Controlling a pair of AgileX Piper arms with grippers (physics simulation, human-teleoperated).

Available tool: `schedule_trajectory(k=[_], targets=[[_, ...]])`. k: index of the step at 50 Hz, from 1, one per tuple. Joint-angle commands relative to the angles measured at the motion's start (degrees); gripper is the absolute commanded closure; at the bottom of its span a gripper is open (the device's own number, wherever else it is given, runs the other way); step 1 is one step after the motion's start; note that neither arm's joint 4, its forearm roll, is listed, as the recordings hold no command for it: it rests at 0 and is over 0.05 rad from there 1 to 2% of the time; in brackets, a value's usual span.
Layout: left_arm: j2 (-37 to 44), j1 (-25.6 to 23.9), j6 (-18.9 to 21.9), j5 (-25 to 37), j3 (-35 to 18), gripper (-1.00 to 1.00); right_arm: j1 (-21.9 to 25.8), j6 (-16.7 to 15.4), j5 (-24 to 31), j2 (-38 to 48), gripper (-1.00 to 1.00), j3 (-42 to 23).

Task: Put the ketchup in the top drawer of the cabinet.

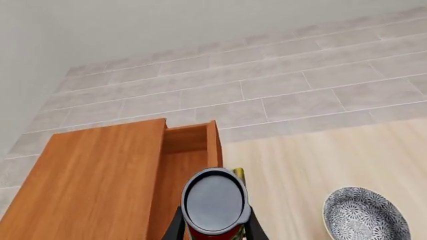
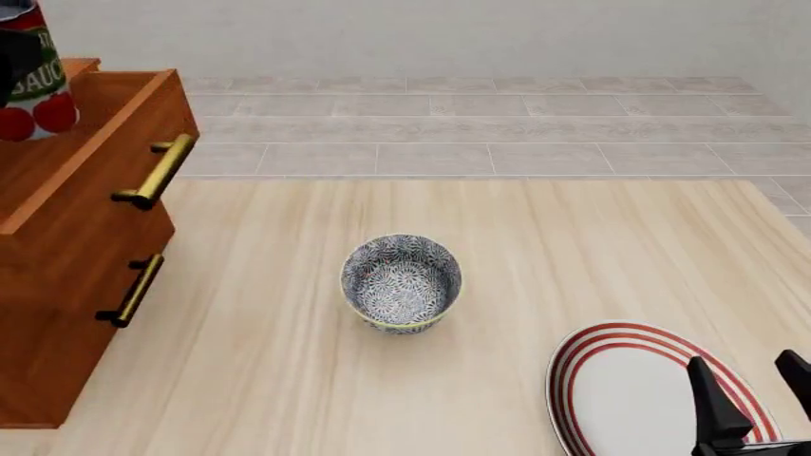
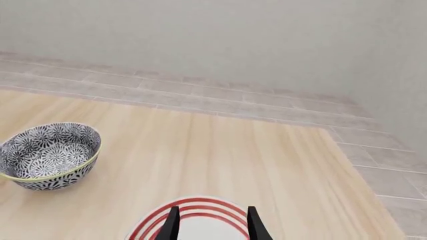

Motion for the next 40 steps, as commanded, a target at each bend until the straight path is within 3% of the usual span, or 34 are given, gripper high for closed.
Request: schedule_trajectory(k=[1,17,25,33,40], targets=[[0.8,2.5,1.4,-1.5,1.8,1.00,0.1,0.0,0.4,0.0,-1.00,0.0],[3.1,7.2,0.0,-3.6,2.2,1.00,0.2,0.0,0.5,0.0,-1.00,0.0],[3.1,8.2,2.1,-4.8,3.7,1.00,0.2,0.0,0.7,0.0,-1.00,0.0],[4.3,10.3,1.5,-5.0,2.6,1.00,0.3,0.0,0.8,0.0,-1.00,0.0],[4.5,12.1,4.1,-6.3,4.2,1.00,0.4,-0.1,1.0,0.0,-1.00,0.0]])
